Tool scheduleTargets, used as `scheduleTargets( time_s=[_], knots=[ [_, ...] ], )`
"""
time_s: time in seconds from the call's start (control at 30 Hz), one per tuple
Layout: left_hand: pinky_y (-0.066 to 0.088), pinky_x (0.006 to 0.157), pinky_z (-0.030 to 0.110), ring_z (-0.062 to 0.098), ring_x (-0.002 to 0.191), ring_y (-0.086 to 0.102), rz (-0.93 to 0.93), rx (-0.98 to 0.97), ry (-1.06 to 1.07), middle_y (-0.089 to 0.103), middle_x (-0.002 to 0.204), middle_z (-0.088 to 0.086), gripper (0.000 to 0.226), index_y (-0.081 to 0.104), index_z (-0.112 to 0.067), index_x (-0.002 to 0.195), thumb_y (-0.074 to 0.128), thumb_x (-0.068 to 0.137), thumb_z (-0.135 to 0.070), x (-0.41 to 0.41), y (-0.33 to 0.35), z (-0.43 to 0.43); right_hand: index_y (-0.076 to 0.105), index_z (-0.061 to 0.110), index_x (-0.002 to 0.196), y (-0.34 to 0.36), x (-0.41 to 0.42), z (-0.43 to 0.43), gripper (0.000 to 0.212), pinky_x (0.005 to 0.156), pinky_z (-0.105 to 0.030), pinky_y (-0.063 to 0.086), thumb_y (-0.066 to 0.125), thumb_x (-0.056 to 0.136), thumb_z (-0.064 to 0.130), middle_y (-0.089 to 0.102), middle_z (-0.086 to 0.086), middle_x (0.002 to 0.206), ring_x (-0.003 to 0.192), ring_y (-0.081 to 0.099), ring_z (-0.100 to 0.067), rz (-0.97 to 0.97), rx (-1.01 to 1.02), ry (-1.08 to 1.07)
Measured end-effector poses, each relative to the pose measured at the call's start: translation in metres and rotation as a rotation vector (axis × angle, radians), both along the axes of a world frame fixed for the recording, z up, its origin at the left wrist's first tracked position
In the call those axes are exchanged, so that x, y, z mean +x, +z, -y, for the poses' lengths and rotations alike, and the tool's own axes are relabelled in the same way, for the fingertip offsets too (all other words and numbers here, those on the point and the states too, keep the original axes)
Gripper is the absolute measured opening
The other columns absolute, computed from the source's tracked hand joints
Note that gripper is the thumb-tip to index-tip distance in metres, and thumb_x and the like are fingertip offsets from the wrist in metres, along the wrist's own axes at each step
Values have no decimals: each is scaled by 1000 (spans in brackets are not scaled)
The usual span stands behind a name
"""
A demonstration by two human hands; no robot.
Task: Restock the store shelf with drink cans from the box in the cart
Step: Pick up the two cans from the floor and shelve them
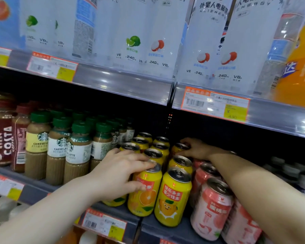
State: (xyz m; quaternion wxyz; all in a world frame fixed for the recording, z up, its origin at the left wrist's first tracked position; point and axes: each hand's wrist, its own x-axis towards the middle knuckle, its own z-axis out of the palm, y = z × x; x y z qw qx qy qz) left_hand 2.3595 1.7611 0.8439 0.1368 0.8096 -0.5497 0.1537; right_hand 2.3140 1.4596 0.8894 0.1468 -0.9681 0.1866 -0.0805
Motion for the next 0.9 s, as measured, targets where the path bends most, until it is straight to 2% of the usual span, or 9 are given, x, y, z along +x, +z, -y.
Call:
scheduleTargets(
  time_s=[0.17, 0.33, 0.5, 0.63, 0.77, 0.9],
  knots=[
    [16, 107, 37, 7, 136, 26, 21, -9, -11, 30, 148, -25, 62, 26, -55, 138, 52, 82, -60, 0, 0, 0, 47, 13, 132, -4, 7, 2, 63, 93, -24, 38, 71, 79, 37, 50, -11, 136, 121, 49, -23, 41, 25, -45],
    [16, 108, 40, 9, 136, 25, 21, -1, -12, 29, 149, -23, 63, 24, -54, 139, 51, 82, -59, 2, 0, 0, 38, 14, 139, -2, -1, -1, 71, 96, -25, 38, 70, 80, 38, 48, -10, 137, 122, 48, -23, 19, 67, -30],
    [17, 108, 40, 9, 137, 25, 27, 16, -9, 29, 150, -22, 63, 24, -54, 139, 51, 83, -59, 1, 1, 0, 37, 19, 139, 2, -12, -8, 71, 97, -27, 41, 68, 80, 43, 49, -7, 136, 120, 50, -20, -36, 71, -9],
    [17, 109, 41, 10, 138, 24, 39, 13, -16, 29, 150, -21, 65, 22, -51, 141, 51, 83, -59, 1, 1, 1, 36, 15, 141, 5, -15, -13, 69, 97, -26, 39, 67, 83, 36, 46, -10, 141, 125, 48, -23, -50, 95, -8],
    [17, 109, 39, 10, 138, 24, 55, 9, -19, 29, 151, -20, 67, 21, -49, 142, 50, 83, -60, 1, 0, 2, 40, 13, 138, 9, -18, -21, 64, 102, -28, 38, 63, 85, 39, 45, -9, 143, 127, 46, -23, -72, 4, -28],
    [15, 113, 40, 11, 141, 21, -1, 4, -36, 28, 153, -14, 76, 17, -44, 145, 56, 81, -57, 0, 4, 1, 50, 13, 131, 21, -23, -39, 48, 98, -24, 37, 59, 89, 35, 50, -8, 137, 124, 48, -22, 37, -80, -9]
  ],
)
